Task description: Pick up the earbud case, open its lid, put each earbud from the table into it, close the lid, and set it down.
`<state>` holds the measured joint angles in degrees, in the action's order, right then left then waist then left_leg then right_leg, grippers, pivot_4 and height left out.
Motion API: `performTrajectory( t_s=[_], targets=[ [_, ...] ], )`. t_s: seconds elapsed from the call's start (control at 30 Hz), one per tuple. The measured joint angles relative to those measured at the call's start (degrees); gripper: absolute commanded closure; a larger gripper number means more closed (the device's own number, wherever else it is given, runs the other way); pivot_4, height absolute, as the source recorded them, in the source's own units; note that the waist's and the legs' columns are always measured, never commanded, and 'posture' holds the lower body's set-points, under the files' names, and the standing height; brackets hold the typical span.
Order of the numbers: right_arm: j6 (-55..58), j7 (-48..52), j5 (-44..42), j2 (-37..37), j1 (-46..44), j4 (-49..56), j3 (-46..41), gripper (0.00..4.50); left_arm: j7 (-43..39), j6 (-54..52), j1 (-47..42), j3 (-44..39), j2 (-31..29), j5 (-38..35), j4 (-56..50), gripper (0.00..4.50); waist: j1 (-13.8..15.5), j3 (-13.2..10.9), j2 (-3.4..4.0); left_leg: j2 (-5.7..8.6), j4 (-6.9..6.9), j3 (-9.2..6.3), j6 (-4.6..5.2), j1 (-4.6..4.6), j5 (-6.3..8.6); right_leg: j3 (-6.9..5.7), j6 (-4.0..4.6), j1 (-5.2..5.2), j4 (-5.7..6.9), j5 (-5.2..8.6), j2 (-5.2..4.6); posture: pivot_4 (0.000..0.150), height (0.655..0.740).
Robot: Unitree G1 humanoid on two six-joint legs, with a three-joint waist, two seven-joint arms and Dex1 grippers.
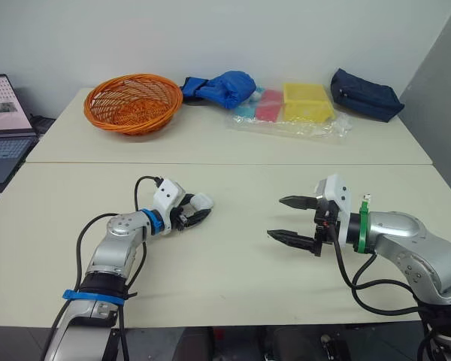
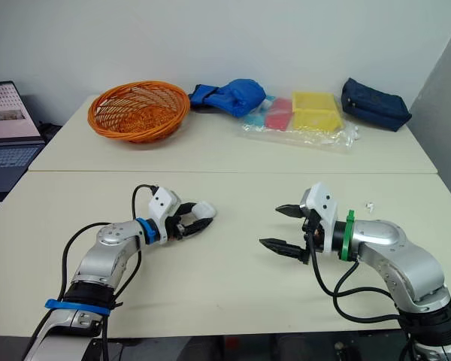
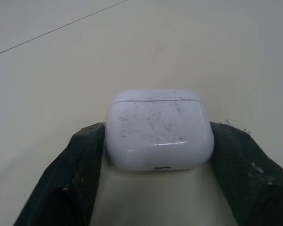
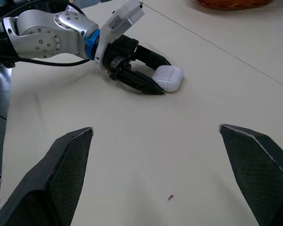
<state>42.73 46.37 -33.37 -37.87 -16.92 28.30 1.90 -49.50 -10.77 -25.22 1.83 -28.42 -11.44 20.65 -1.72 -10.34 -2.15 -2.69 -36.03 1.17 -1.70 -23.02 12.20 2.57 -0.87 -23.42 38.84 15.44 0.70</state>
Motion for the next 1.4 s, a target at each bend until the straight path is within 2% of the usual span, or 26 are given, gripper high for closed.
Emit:
performTrajectory(
  t_s=[0.23, 0.37, 0.47, 0.63, 0.7, 0.87, 1.1, 1.27, 1.37, 1.4],
  targets=[
    [0.6, -1.14, -1.88, 0.54, -0.08, -0.21, -1.09, 0.0, 0.0, 1.29, -0.06, 0.1, -0.06, 0.58, 0.35, 1.73, 0.0, 0.0, 0.0, -0.01, 0.0, -0.02, 0.0, 0.0, 0.0, 0.0, 0.0, 0.0, 0.01, 0.0, 0.0, 0.15, 0.74],
    [2.84, -5.73, -1.6, 4.36, -4.64, -4.05, -1.07, 0.0, 0.09, 17.97, -4.99, 2.47, -0.51, 6.44, 2.46, 1.73, 0.09, -0.05, -0.07, -0.01, -0.03, -0.03, 0.0, -0.08, -0.01, 0.02, 0.01, -0.06, 0.01, -0.06, 0.01, 0.15, 0.74],
    [5.24, -8.52, -1.98, 8.18, -9.25, -7.84, -0.87, 0.0, 1.88, 38.4, -11.85, 5.14, -1.7, 13.3, 6.57, 1.73, 0.22, -0.03, -0.05, 0.02, 0.01, 0.09, 0.0, -0.07, 0.0, 0.07, 0.01, -0.06, -0.07, -0.06, 0.0, 0.15, 0.74],
    [8.87, -7.59, -2.51, 9.02, -13.71, -13.7, -0.02, 0.0, 7.09, 63.78, -16.19, 8.9, -1.75, 22.5, 17.27, 1.73, -0.01, -0.03, -0.04, -0.01, 0.0, 0.22, 0.02, -0.45, 0.01, 0.11, 0.19, -0.39, -0.2, -0.24, -0.03, 0.15, 0.74],
    [9.92, -6.73, -2.93, 9.27, -15.55, -15.25, 0.64, 0.0, 8.98, 71.47, -18.38, 10.01, -1.7, 25.01, 20.47, 1.73, 0.09, -0.03, -0.04, 0.01, -0.09, 0.17, 0.02, -0.89, 0.01, 0.07, 0.18, -0.82, -0.04, -0.27, -0.02, 0.15, 0.74],
    [12.32, -6.22, -4.12, 12.19, -19.02, -17.93, 1.73, 0.0, 14.78, 85.83, -24.37, 11.02, -1.54, 29.81, 28.37, 1.73, 0.08, -0.03, -0.04, 0.06, -0.08, 0.15, 0.03, -0.89, 0.01, 0.01, 0.17, -0.82, 0.0, -0.27, 0.0, 0.15, 0.74],
    [15.31, -8.0, -5.7, 18.0, -20.78, -20.87, 1.67, 0.0, 21.77, 92.86, -27.4, 11.97, -0.62, 36.03, 34.1, 1.73, 0.03, -0.03, -0.04, 0.04, -0.11, 0.15, 0.02, -0.88, 0.01, -0.02, 0.12, -0.82, 0.06, -0.29, 0.01, 0.15, 0.74],
    [16.55, -9.23, -6.32, 18.99, -21.65, -22.08, 0.47, 0.0, 25.82, 93.75, -28.55, 12.55, -0.56, 39.57, 35.59, 1.73, 0.05, -0.03, -0.04, 0.05, -0.12, 0.15, 0.02, -0.89, 0.01, -0.03, 0.12, -0.82, 0.06, -0.29, 0.0, 0.15, 0.74],
    [17.89, -9.68, -7.07, 19.35, -21.65, -22.37, -0.65, 0.55, 27.85, 93.88, -28.9, 12.78, -0.64, 41.15, 35.76, 1.73, 0.04, -0.03, -0.04, 0.05, -0.12, 0.15, 0.02, -0.88, 0.01, -0.04, 0.14, -0.82, 0.07, -0.3, 0.0, 0.15, 0.74],
    [18.17, -9.87, -7.36, 19.43, -21.65, -22.37, -0.78, 0.91, 28.58, 94.02, -28.92, 13.07, -0.68, 41.64, 35.76, 1.73, 0.03, -0.03, -0.04, 0.04, -0.12, 0.15, 0.02, -0.88, 0.01, -0.04, 0.14, -0.82, 0.07, -0.3, 0.01, 0.15, 0.74]
  ],
)
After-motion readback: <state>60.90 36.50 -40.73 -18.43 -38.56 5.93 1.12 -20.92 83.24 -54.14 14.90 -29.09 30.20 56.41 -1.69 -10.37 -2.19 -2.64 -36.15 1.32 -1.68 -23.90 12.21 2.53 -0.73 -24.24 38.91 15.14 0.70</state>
